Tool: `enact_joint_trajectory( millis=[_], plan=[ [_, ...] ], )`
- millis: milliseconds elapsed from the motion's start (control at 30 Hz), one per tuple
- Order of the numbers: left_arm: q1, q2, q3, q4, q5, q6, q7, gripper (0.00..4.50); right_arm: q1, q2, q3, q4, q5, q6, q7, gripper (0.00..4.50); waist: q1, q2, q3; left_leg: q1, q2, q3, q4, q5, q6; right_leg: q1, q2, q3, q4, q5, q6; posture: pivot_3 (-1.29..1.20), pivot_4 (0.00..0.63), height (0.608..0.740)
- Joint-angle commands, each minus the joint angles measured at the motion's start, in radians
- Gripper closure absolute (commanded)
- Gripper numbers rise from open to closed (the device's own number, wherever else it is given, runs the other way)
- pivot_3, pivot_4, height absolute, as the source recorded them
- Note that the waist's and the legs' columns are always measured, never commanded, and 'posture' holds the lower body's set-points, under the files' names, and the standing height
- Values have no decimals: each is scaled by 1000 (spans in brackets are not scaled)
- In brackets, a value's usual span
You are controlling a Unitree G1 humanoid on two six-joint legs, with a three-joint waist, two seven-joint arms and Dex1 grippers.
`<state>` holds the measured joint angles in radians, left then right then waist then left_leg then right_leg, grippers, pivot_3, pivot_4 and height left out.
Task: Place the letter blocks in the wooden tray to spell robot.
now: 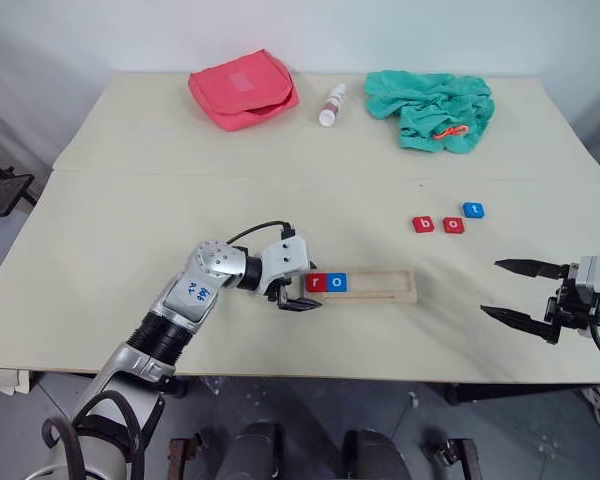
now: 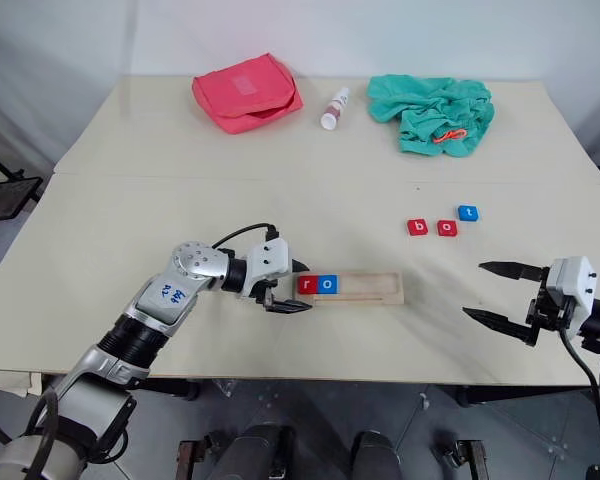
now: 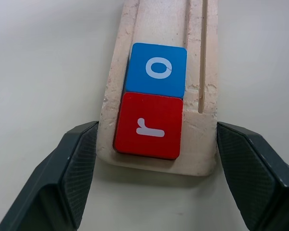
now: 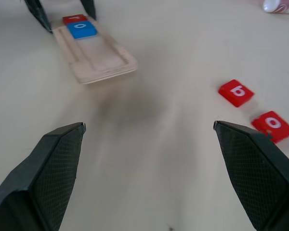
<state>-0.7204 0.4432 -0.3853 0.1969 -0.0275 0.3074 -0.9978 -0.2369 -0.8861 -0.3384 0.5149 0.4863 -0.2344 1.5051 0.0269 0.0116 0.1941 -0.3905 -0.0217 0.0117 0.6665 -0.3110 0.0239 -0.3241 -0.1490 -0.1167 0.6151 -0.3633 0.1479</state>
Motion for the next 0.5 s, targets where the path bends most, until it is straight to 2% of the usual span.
enact_joint_trajectory(
  millis=[33, 467, 500],
  plan=[
    [-15, -13, -21, -50, 32, 31, 8, 1027, 41, -6, -63, -53, 36, 6, -23, 0, 2, 0, 0, 0, 0, 0, 0, 0, 0, 0, 0, 0, 0, 0, 0, 0, 150, 740],
    [15, -31, -33, -132, 57, 112, 25, 1027, 32, 9, -53, -70, 40, 20, -61, 0, 0, 0, 0, 0, 0, -2, 0, 0, 0, 0, 0, 0, 0, 0, 0, 0, 150, 740],
    [19, -32, -33, -139, 58, 119, 28, 677, 30, 12, -52, -73, 41, 22, -65, 0, 0, 0, 0, 0, 0, -2, 0, 0, 0, 0, 0, 0, 0, 0, 0, 0, 150, 740]
  ],
)
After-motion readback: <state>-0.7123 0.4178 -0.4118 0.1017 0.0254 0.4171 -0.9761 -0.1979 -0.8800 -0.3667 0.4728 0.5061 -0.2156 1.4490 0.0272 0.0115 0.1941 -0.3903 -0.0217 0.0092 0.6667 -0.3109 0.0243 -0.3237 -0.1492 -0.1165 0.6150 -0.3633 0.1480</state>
